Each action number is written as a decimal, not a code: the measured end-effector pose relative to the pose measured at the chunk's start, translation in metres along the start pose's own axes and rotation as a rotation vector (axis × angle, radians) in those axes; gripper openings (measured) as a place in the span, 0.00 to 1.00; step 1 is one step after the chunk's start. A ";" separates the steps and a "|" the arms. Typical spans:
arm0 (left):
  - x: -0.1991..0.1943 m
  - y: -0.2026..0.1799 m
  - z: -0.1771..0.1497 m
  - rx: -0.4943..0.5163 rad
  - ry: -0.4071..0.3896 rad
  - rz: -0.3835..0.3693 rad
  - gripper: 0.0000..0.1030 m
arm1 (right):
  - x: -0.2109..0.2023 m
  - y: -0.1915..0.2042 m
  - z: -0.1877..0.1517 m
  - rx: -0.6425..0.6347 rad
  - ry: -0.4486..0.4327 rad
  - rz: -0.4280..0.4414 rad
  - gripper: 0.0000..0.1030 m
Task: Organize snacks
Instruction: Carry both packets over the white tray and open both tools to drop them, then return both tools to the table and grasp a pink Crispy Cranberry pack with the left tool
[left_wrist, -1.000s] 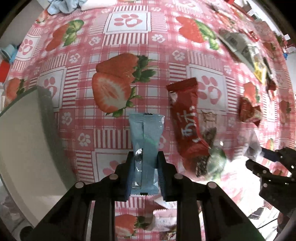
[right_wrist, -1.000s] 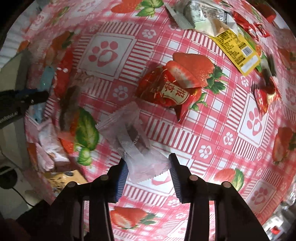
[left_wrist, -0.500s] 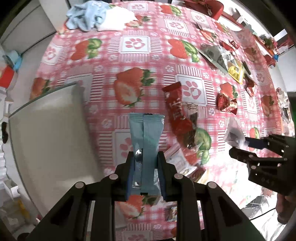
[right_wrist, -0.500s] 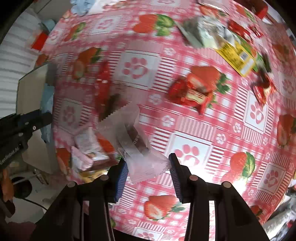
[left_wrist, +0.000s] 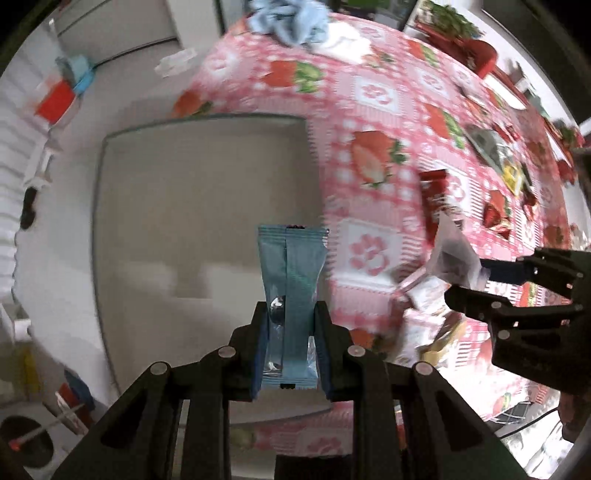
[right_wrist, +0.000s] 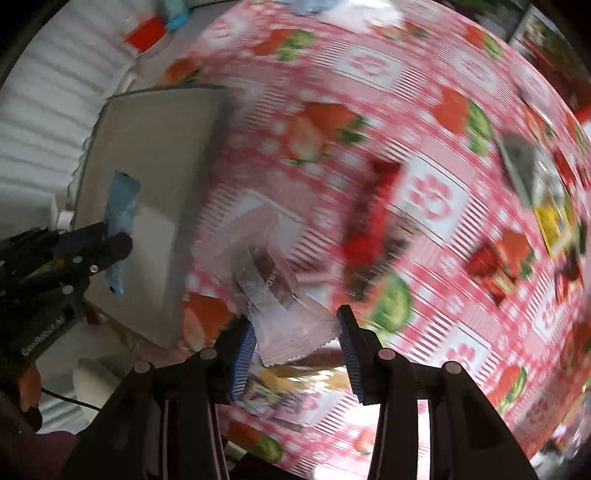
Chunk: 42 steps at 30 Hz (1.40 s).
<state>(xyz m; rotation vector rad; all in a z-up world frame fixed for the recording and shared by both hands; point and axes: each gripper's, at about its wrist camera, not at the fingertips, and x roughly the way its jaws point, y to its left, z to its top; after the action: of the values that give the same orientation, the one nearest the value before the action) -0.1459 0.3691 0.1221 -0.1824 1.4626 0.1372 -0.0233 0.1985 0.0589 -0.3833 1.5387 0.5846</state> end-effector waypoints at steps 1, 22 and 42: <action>0.001 0.007 -0.004 -0.016 0.005 0.003 0.25 | 0.002 0.009 0.003 -0.018 0.001 0.004 0.44; 0.045 0.071 -0.055 -0.130 0.135 0.033 0.25 | 0.072 0.130 0.030 -0.194 0.110 0.060 0.44; 0.039 0.051 -0.057 -0.071 0.111 0.092 0.77 | 0.059 0.107 0.036 -0.092 0.037 0.120 0.95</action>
<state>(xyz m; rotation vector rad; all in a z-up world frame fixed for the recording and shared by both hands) -0.2076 0.4064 0.0753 -0.1831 1.5784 0.2577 -0.0594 0.3123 0.0142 -0.3753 1.5815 0.7482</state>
